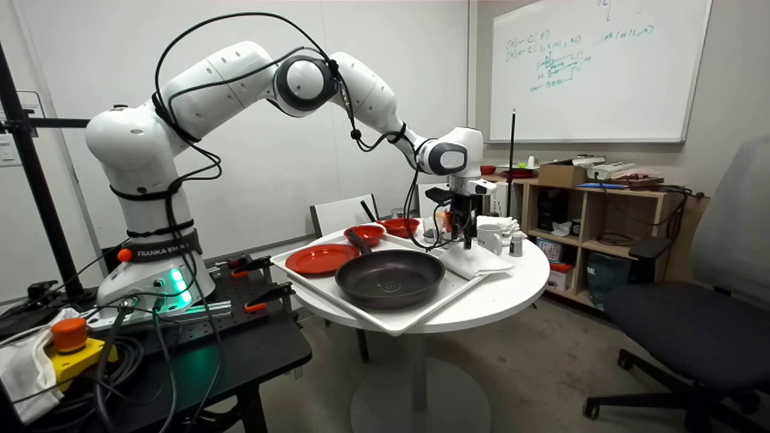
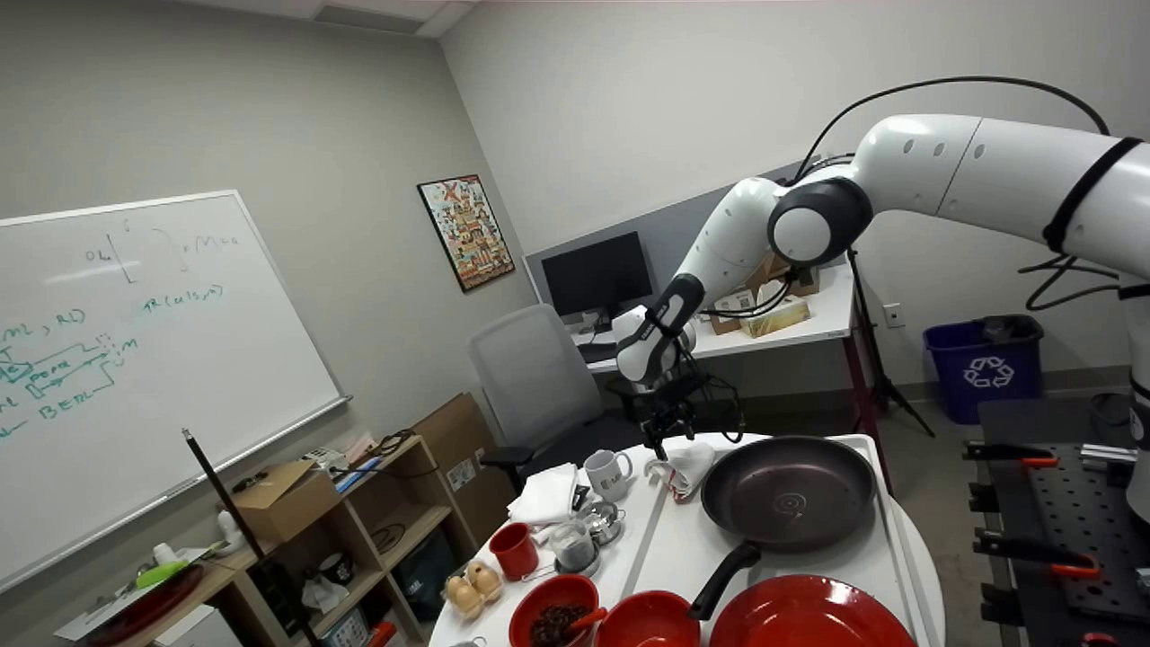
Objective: Use the towel to wipe the pan
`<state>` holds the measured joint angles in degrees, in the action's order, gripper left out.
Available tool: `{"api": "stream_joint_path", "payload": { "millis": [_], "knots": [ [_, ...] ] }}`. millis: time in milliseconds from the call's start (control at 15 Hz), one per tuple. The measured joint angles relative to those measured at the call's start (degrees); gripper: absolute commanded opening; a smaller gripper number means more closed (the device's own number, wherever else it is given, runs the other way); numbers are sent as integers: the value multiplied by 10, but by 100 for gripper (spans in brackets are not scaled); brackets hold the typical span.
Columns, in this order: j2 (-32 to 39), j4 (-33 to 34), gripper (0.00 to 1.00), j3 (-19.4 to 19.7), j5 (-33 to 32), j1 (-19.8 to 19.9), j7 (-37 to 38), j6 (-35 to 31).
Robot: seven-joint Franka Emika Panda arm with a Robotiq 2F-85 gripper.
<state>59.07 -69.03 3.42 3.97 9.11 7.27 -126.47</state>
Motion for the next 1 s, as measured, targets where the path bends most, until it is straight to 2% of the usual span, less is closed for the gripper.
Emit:
{"api": "stream_joint_path", "payload": {
  "millis": [333,1000],
  "knots": [
    [1,0,100,-14,0,7,-73,49],
    [-2,0,100,6,-41,-6,-78,52]
  ]
}}
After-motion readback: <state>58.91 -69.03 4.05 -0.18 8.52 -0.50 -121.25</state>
